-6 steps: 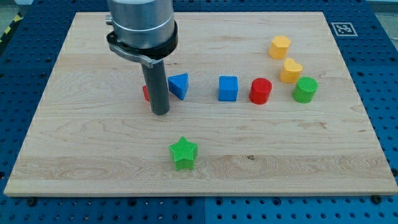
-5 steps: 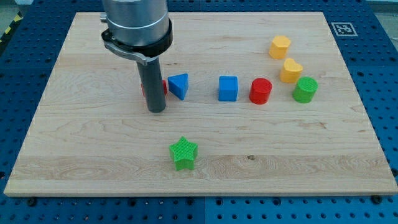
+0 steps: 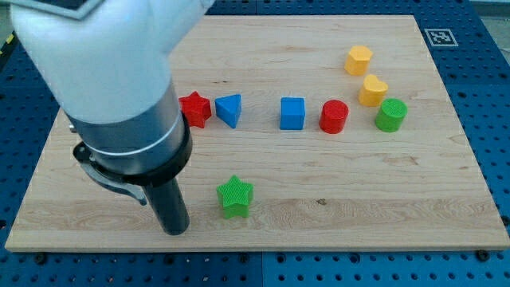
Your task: Push green star below green circle
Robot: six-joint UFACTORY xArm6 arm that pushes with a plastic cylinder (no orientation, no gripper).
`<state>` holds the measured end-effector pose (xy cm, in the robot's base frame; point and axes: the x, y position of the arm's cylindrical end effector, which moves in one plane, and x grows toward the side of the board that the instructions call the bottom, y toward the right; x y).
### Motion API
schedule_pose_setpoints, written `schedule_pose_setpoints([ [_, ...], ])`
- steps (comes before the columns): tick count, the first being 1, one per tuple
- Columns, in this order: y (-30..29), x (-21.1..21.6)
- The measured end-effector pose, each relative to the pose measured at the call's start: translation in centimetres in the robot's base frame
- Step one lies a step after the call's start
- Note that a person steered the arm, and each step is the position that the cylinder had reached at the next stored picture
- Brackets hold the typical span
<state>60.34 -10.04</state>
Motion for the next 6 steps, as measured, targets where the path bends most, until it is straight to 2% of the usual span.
schedule_pose_setpoints([
  [2, 1.7, -1.7],
  [5, 12.6, -1.8],
  [6, 13.6, -1.9],
])
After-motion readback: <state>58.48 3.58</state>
